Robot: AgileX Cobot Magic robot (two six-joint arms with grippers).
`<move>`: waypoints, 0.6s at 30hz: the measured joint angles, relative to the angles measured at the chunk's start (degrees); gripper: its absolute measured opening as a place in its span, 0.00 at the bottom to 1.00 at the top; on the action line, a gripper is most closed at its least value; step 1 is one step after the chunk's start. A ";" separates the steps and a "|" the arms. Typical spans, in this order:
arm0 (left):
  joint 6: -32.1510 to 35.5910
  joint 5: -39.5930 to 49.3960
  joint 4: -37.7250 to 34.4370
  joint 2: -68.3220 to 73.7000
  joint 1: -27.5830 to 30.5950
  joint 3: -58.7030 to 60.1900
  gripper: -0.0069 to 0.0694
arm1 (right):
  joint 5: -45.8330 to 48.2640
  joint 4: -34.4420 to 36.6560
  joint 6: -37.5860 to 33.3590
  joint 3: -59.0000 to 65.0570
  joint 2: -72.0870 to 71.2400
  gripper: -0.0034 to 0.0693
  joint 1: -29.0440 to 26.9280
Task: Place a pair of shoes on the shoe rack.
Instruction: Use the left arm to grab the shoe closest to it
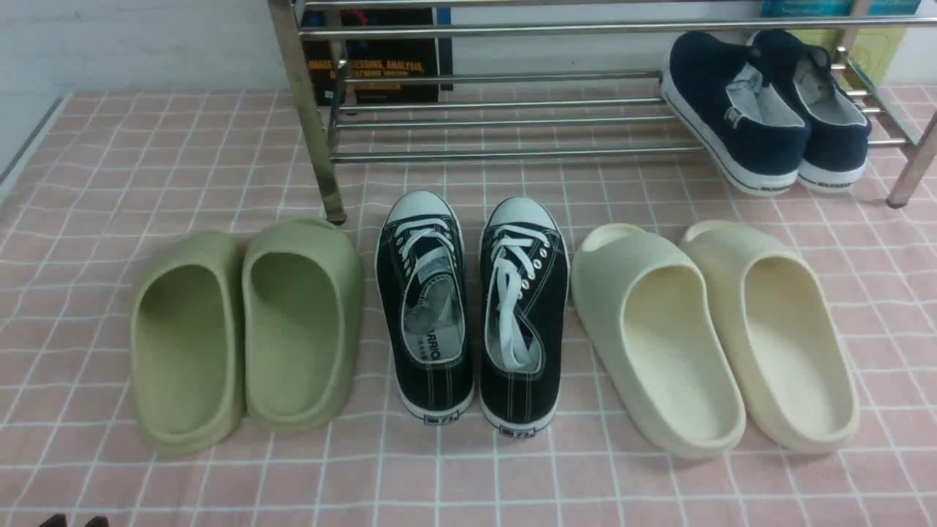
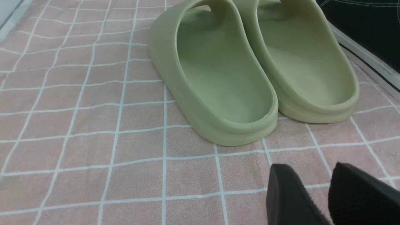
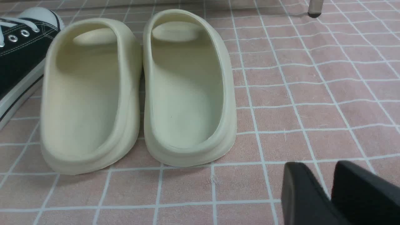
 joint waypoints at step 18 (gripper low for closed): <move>0.00 0.00 0.00 0.00 0.00 0.00 0.40 | 0.00 0.01 0.00 0.00 0.00 0.33 0.00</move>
